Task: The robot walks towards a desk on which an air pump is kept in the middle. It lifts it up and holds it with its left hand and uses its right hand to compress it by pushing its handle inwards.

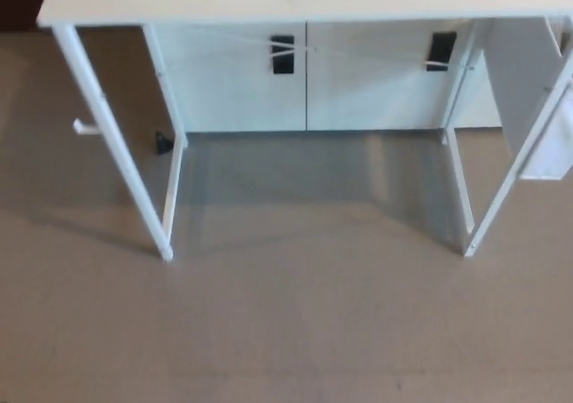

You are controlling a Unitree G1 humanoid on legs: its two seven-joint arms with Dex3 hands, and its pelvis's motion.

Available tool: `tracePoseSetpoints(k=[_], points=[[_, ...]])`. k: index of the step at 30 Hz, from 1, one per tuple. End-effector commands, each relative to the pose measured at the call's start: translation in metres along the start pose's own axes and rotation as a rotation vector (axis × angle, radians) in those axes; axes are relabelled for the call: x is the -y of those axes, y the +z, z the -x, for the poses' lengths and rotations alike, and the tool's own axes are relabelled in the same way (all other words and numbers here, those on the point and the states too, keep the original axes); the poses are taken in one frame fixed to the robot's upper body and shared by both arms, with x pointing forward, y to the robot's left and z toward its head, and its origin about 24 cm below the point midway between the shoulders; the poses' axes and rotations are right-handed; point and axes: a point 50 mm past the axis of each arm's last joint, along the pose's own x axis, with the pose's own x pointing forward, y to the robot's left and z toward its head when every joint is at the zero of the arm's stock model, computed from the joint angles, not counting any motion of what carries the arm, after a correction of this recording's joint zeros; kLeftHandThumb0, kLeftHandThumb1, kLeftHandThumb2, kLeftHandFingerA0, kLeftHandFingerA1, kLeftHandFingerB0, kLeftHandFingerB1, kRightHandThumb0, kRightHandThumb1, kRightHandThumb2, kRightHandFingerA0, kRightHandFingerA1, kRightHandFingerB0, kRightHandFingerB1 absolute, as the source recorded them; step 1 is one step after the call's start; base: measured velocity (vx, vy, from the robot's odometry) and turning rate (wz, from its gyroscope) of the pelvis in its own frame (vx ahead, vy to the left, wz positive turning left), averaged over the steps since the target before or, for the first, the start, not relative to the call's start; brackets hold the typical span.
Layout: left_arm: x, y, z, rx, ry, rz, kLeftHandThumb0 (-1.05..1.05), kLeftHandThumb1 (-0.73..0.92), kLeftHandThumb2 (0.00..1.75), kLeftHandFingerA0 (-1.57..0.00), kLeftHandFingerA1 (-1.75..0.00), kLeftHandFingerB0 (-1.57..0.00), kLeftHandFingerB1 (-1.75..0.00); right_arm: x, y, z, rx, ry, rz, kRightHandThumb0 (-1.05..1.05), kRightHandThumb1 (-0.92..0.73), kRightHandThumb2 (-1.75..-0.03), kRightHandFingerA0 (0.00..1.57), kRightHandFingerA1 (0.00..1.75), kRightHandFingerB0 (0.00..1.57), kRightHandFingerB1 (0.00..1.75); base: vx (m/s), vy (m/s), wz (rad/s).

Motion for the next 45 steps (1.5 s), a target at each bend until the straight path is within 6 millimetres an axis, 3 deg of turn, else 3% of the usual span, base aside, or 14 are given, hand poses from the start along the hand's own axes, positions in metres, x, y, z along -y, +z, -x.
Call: tracePoseSetpoints(k=[1,7,8,11,29,36,45], points=[[-0.015,-0.010,0.010,-0.016,-0.003,-0.045,-0.06,0.50,0.95,-0.26,-0.58,-0.19,-0.52,0.011,-0.023,0.017,-0.022,-0.009,0.034,-0.29,-0.65,-0.59,0.72,0.49,0.37,0.36,0.42,-0.009,-0.24],[-0.018,-0.013,0.012,-0.024,-0.012,-0.071,-0.06,0.49,0.94,-0.23,-0.56,-0.17,-0.52,0.016,-0.033,0.020,-0.044,-0.031,0.048,-0.25,-0.65,-0.59,0.73,0.47,0.39,0.35,0.49,0.084,-0.43],[-0.019,-0.013,0.012,-0.026,-0.009,-0.080,-0.11,0.70,0.61,-0.35,-0.45,-0.30,-0.37,0.016,-0.034,0.020,-0.045,-0.031,0.041,-0.29,-0.62,-0.59,0.73,0.48,0.38,0.35,0.47,0.292,-0.25],[-0.021,-0.014,0.012,-0.032,0.008,-0.077,-0.11,0.65,0.58,-0.40,-0.47,-0.31,-0.37,0.017,-0.038,0.023,-0.048,-0.031,0.030,-0.27,-0.63,-0.59,0.74,0.49,0.39,0.36,0.44,0.265,-0.03],[-0.016,-0.007,0.007,-0.033,0.003,-0.081,-0.15,0.65,0.59,-0.40,-0.47,-0.34,-0.37,0.015,-0.043,0.025,-0.051,-0.031,0.042,-0.20,-0.65,-0.63,0.71,0.49,0.41,0.38,0.19,-0.004,0.03],[-0.015,-0.005,0.005,-0.032,0.005,-0.095,-0.12,0.66,0.59,-0.36,-0.46,-0.33,-0.37,0.014,-0.042,0.023,-0.050,-0.032,0.043,-0.33,-0.62,-0.58,0.78,0.50,0.43,0.37,0.09,0.079,0.06],[-0.014,-0.002,0.004,-0.024,-0.008,-0.093,-0.14,0.69,0.59,-0.40,-0.47,-0.35,-0.38,0.014,-0.041,0.022,-0.048,-0.031,0.053,-0.22,-0.66,-0.60,0.79,0.51,0.47,0.38,0.12,0.121,0.00]])
